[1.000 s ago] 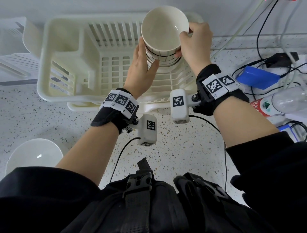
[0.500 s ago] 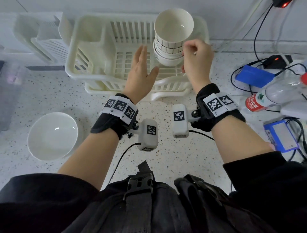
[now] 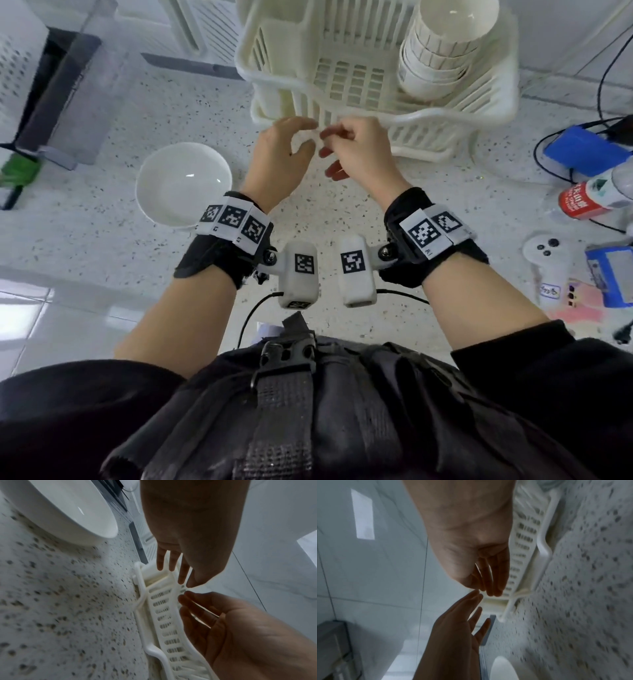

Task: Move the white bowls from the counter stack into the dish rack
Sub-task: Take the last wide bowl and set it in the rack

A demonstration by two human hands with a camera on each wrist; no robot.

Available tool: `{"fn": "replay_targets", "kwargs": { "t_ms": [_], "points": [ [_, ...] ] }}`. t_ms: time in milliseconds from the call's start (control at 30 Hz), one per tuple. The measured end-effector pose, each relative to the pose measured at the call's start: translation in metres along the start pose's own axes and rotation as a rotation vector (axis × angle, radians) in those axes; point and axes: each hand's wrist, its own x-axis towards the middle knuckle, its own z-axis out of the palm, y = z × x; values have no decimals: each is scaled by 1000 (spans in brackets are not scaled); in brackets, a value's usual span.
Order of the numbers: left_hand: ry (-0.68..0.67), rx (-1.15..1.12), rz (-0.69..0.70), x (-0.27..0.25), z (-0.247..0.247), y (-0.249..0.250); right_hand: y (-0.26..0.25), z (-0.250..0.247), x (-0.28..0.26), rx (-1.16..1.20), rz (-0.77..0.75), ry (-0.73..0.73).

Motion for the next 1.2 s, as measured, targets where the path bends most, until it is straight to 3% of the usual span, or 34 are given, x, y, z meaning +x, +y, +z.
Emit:
{"fn": "replay_targets", "kwargs": {
  "t_ms": [333,600,833,1200],
  "points": [
    [19,52,-265,-32,-106,-109,-25,137,-6,-91,214,-171],
    [11,124,-417,-45,-141,-174,-18,198,-5,-152,372,-190],
    [-69,97,-471,-47,-142,-186,-11,206,-3,-56,438,-65],
    [-10,-57,-298,-25,-112,-131,-31,130,-16,-1,322,1]
  ]
}}
